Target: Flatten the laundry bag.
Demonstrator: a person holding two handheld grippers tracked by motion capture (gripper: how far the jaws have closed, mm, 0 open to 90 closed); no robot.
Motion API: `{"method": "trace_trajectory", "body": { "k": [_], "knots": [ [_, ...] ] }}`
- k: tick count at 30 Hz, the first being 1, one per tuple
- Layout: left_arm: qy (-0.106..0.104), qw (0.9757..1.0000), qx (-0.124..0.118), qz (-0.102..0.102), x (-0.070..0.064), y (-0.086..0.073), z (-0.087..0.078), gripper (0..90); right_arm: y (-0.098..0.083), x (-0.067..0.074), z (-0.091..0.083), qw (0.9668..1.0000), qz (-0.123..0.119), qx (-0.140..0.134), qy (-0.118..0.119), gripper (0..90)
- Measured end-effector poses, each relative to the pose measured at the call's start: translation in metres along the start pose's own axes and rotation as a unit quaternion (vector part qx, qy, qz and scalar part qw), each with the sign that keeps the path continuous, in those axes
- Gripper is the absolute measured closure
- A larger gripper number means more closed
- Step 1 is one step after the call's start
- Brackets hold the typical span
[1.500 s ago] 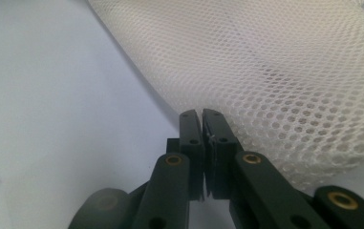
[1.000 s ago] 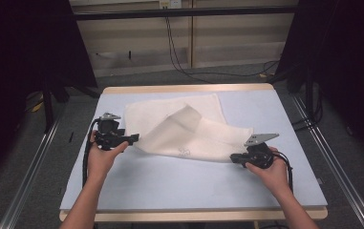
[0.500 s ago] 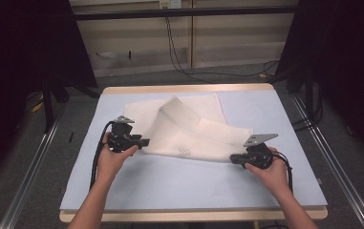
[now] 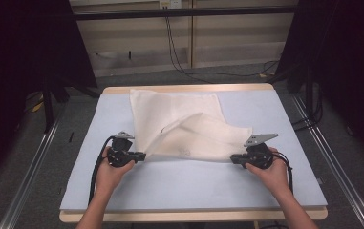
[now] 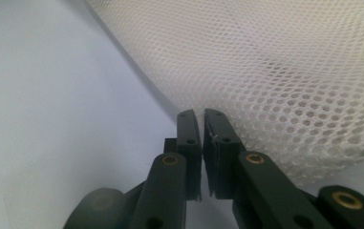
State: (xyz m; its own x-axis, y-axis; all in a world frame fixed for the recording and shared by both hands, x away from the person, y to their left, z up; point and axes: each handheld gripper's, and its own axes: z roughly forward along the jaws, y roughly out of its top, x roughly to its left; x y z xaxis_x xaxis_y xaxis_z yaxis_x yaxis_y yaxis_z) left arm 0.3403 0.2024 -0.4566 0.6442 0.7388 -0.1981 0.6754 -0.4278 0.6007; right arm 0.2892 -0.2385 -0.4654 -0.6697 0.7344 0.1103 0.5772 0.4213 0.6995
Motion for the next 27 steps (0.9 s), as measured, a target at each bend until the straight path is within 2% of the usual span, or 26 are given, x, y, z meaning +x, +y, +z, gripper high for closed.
{"method": "trace_trajectory", "body": {
  "k": [3,7,12,15,19,23,24,27],
  "knots": [
    [0.001,0.9999,-0.004,-0.01,0.005,-0.008,0.002,86.0,0.001,0.0,-0.002,1.0,0.0,-0.008,0.0,83.7],
    [0.004,1.0,-0.003,-0.004,0.009,-0.011,0.0,86.1,0.005,0.0,-0.005,0.9998,-0.004,-0.018,-0.002,78.2],
    [0.003,1.0,-0.007,-0.005,0.009,-0.012,0.001,86.2,0.015,0.001,-0.008,0.9993,-0.006,-0.029,-0.023,63.2],
    [0.004,1.0,0.0,0.003,0.009,-0.011,0.0,86.1,0.022,-0.003,-0.01,0.9988,0.001,-0.038,-0.031,54.3],
    [0.006,1.0,-0.002,0.006,0.009,-0.012,0.001,86.1,0.031,-0.012,-0.013,0.9975,0.008,-0.036,-0.06,43.0],
    [0.0,1.0,0.002,0.008,0.01,-0.012,0.001,86.2,0.035,-0.022,-0.017,0.9944,0.013,-0.029,-0.1,35.6],
    [0.0,1.0,0.002,0.008,0.01,-0.012,0.001,86.2,0.035,-0.024,-0.017,0.9936,0.014,-0.035,-0.106,33.6],
    [-0.001,1.0,0.0,0.005,0.011,-0.012,0.001,86.1,0.034,-0.032,-0.02,0.9908,0.036,-0.036,-0.126,27.4]
  ]
}}
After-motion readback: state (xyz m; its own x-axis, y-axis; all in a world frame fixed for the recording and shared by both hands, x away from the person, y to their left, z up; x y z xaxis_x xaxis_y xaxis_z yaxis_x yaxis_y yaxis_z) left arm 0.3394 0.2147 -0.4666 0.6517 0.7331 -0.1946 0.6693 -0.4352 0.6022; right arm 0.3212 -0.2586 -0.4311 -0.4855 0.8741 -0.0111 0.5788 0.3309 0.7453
